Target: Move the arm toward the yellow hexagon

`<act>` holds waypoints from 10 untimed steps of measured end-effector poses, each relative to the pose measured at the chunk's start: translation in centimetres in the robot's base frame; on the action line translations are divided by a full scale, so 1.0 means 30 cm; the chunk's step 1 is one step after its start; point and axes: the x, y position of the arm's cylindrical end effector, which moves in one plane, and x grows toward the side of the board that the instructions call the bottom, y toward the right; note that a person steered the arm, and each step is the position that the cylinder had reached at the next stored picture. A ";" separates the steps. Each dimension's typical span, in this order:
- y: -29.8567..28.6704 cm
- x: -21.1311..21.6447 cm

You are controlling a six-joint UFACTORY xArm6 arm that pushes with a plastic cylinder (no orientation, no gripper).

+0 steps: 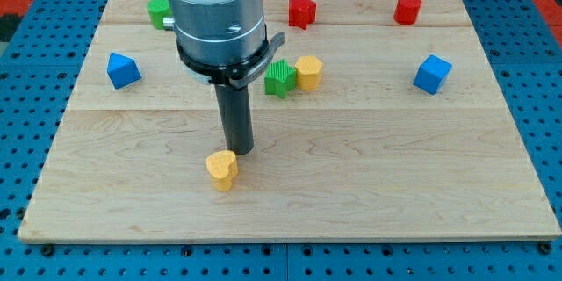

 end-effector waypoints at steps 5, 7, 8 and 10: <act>0.000 -0.348; -0.009 -0.519; 0.057 -0.524; 0.057 -0.543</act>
